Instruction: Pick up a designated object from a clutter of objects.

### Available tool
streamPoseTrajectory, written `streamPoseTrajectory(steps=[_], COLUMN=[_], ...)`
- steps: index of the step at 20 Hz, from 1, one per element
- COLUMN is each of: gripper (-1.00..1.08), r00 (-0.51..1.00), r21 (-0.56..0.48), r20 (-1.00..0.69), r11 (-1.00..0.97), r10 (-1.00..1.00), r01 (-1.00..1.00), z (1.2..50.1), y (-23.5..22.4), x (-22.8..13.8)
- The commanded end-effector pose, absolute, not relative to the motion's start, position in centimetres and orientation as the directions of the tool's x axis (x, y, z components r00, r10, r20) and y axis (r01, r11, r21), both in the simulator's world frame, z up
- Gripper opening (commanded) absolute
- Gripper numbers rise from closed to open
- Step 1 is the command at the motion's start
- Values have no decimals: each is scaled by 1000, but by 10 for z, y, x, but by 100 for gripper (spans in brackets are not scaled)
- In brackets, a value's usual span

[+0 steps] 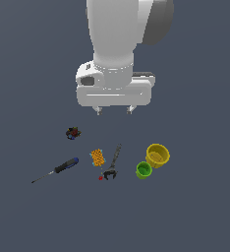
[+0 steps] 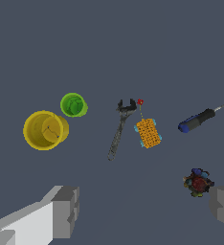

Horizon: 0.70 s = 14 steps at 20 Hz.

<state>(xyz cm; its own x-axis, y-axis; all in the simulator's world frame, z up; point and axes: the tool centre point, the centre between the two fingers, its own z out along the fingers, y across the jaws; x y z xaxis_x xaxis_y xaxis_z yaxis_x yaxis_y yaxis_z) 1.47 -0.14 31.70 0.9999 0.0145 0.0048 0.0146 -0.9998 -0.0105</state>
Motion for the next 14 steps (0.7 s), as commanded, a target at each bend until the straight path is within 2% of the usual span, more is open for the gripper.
streamPoseTrajectory(steps=[1,14], gripper=[100,100], r00=[1000,999], r21=[-10,-8], r20=[5,38], r11=[-1000,-1000], r10=[15,11], r01=[15,11], z=[317,323], y=[-1,16], x=[15,22])
